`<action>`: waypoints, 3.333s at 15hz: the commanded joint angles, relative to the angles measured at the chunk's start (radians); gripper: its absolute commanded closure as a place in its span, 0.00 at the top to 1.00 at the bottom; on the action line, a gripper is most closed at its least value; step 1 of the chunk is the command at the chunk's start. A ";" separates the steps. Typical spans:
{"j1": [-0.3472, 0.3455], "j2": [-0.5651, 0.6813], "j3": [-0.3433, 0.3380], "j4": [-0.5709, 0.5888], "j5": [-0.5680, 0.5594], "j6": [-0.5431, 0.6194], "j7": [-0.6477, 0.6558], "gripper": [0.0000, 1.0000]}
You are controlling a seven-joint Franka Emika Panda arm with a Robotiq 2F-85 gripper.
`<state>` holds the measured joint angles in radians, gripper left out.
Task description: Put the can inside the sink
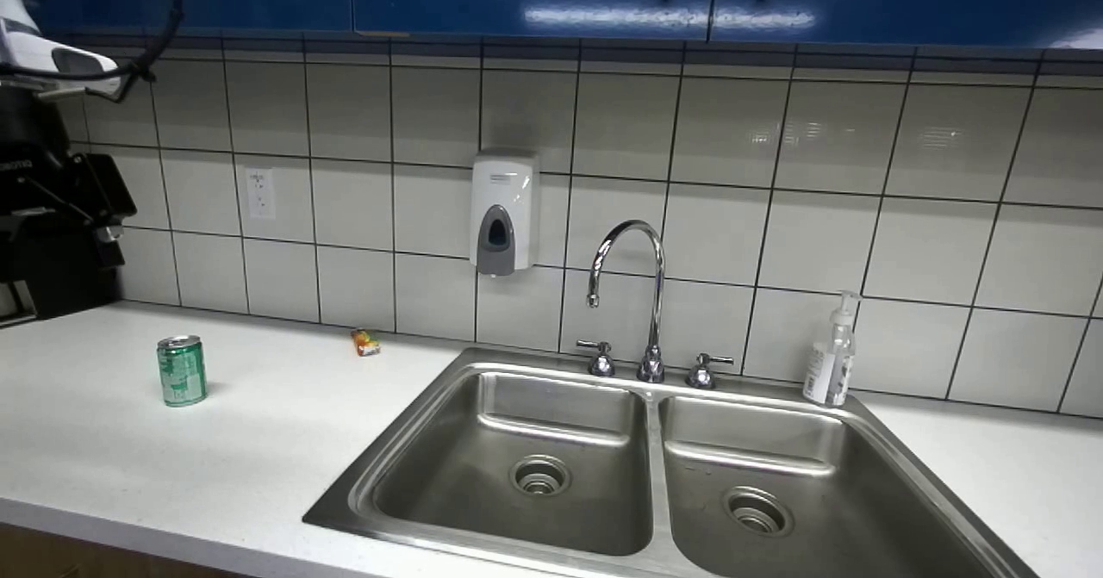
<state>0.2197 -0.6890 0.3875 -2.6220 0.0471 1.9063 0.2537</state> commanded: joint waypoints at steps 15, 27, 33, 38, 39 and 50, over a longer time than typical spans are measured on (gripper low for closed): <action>0.008 0.495 0.016 0.086 -0.120 0.417 0.060 1.00; 0.055 0.779 -0.031 0.274 -0.250 0.478 0.083 1.00; 0.100 0.875 -0.083 0.373 -0.310 0.475 0.118 1.00; 0.135 0.951 -0.122 0.444 -0.320 0.473 0.127 1.00; 0.143 0.966 -0.130 0.460 -0.323 0.471 0.130 1.00; 0.203 1.098 -0.217 0.603 -0.336 0.458 0.143 1.00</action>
<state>0.3976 0.3755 0.1942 -2.0732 -0.2655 2.3867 0.3581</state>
